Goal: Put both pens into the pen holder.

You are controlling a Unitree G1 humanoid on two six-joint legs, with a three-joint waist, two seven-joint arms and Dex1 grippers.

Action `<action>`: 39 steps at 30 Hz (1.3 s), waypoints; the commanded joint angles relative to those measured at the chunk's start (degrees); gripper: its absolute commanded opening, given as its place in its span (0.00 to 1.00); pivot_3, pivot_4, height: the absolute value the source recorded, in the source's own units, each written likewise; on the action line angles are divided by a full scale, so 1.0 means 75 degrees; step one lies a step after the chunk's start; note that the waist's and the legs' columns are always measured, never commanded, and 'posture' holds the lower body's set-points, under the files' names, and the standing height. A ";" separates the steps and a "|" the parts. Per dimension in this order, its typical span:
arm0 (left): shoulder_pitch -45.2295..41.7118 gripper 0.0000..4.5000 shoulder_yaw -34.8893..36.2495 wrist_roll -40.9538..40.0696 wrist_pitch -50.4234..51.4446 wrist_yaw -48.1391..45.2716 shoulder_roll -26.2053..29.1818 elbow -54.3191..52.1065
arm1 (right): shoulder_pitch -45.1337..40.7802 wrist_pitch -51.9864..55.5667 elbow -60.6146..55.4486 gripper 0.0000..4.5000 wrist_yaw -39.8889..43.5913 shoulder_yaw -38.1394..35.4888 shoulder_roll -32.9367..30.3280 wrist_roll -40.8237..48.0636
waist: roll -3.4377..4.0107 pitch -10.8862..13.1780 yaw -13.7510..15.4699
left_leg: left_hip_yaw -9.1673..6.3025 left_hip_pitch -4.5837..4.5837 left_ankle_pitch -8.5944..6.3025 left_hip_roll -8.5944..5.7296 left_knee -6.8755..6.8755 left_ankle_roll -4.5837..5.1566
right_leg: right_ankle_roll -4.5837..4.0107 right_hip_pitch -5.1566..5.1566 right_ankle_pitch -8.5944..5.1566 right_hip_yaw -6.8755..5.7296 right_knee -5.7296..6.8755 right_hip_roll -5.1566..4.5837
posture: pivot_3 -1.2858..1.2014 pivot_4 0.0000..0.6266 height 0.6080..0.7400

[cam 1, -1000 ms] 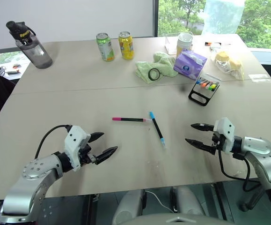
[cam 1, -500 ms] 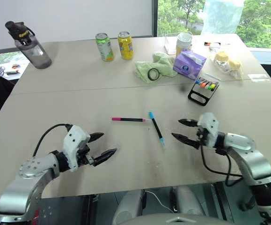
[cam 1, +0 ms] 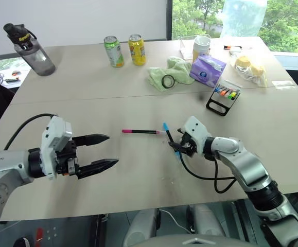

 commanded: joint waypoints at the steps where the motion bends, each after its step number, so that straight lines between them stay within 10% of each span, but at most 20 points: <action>1: 0.0087 0.99 0.0236 0.0024 -0.0013 -0.0076 0.0064 -0.0178 | -0.0173 0.1335 -0.0444 0.72 -0.0398 0.0410 -0.0046 -0.0253 | 0.0000 0.0000 0.0007 | 0.0000 0.0000 0.0000 0.0000 -0.0001 -0.0001 | 0.0000 -0.0002 0.0000 -0.0001 0.0000 0.0000 | 0.52 0.24 1.00; 5: -0.0061 1.00 0.0055 0.0041 -0.0042 0.0108 -0.0069 -0.0232 | -0.0671 0.2272 -0.0419 0.54 -0.0637 0.0672 -0.0233 -0.0429 | -0.0003 -0.0003 0.0033 | 0.0005 0.0003 0.0001 -0.0002 -0.0001 0.0000 | 0.0000 0.0001 0.0000 -0.0002 -0.0002 -0.0003 | 0.52 0.24 1.00; 10: -0.0136 1.00 -0.0186 0.0124 -0.0080 0.0287 -0.0221 -0.0339 | -0.1105 0.3394 -0.0434 0.01 -0.0828 0.0601 0.0145 -0.0126 | -0.0004 -0.0005 0.0047 | 0.0001 0.0003 0.0001 -0.0002 -0.0001 -0.0001 | 0.0000 0.0002 0.0000 -0.0004 0.0000 -0.0003 | 0.52 0.24 1.00; 25: -0.0271 1.00 -0.0331 0.0248 -0.0152 0.0508 -0.0455 -0.0279 | -0.1353 0.3286 -0.0195 0.00 -0.1146 -0.0348 -0.0109 0.0149 | -0.0004 -0.0005 0.0070 | 0.0000 0.0002 0.0001 -0.0006 -0.0001 0.0000 | 0.0000 0.0003 0.0000 -0.0009 -0.0001 -0.0007 | 0.52 0.24 1.00; 39: -0.0875 1.00 -0.0443 0.0017 -0.0059 0.0759 -0.0744 -0.0159 | -0.0368 -0.4440 0.0073 0.00 0.0418 -0.0763 -0.0863 -0.0074 | -0.0003 -0.0003 -0.0143 | 0.0019 -0.0005 0.0002 -0.0003 -0.0032 -0.0002 | 0.0001 -0.0018 0.0001 -0.0008 -0.0006 -0.0003 | 0.52 0.24 1.00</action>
